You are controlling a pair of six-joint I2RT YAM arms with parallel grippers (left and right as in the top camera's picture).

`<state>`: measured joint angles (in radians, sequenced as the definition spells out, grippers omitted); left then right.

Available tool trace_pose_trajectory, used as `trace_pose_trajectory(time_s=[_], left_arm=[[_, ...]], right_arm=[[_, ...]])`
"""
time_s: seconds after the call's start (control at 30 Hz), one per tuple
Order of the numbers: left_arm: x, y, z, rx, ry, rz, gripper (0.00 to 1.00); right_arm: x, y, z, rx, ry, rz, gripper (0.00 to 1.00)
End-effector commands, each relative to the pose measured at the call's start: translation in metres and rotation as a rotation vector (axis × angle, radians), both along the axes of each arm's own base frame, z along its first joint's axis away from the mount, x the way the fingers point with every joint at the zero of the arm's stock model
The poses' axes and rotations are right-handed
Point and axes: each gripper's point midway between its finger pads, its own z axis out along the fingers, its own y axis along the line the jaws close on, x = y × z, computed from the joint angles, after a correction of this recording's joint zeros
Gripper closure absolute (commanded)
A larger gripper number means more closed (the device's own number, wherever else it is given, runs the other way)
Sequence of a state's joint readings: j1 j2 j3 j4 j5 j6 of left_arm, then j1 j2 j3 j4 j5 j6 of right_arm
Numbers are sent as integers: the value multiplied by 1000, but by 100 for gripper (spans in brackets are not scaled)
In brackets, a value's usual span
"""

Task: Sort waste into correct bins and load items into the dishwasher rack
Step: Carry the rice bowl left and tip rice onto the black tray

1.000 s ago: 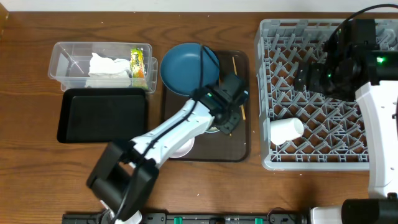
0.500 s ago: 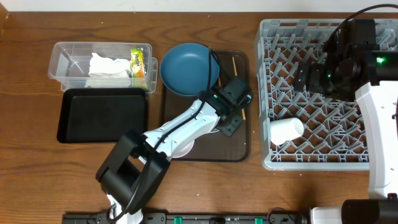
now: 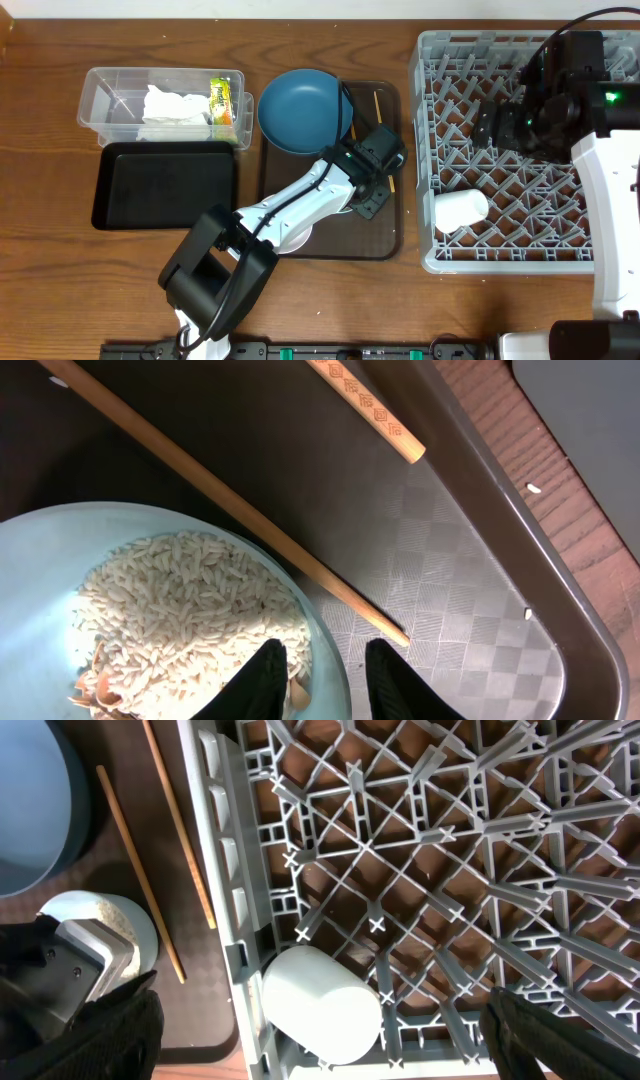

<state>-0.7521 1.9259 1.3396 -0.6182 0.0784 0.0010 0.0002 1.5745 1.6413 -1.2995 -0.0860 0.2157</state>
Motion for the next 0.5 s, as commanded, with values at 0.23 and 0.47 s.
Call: trace_pose_trajectory(time_s=[0.23,0.47], left_arm=[[3,0,-15,22,9,-4,76],[4,-1,-11,24,11,-4,94]], right_arm=[[-1,-3,11,-5,-35,7,1],[-2,-3,11,-5,-32,7,1]])
